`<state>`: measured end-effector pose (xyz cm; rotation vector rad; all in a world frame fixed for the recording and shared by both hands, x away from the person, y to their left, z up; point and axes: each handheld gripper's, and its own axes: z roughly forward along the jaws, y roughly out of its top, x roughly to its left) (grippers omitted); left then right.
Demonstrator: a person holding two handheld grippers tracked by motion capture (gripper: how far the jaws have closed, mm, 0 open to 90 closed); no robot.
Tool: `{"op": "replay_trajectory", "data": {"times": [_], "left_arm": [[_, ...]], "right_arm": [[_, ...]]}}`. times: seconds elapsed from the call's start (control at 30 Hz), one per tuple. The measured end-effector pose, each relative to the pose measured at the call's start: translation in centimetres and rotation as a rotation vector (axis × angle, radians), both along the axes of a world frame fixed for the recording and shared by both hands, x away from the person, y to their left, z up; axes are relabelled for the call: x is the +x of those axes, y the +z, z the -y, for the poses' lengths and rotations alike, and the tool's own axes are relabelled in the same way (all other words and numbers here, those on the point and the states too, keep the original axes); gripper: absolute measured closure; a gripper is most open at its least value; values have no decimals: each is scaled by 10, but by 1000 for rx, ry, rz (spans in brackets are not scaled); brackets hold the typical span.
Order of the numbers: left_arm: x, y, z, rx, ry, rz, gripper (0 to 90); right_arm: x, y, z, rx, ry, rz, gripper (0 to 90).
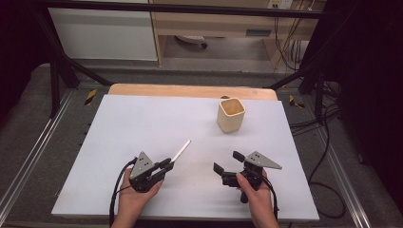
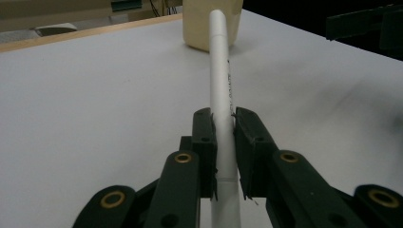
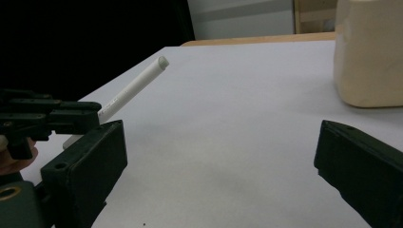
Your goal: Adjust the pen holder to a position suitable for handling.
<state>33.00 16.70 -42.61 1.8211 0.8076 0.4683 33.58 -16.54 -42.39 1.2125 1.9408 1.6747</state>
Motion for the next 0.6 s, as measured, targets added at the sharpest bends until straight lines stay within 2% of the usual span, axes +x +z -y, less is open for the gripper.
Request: {"op": "replay_trajectory", "data": {"times": [0.17, 0.37, 0.43, 0.6], "left_arm": [[-2, 2, 0, -2, -3, 8, 791], [-2, 6, -5, -12, 1, 8, 791], [-1, 9, -6, -12, 2, 17, 791], [-3, 13, -10, -7, 9, 36, 791]], "right_arm": [[-5, 1, -9, -50, 30, 16, 28], [-4, 4, -8, -57, 29, 17, 23], [-2, 5, -8, -56, 25, 7, 22], [8, 19, -14, -87, 23, 23, 22]]}}
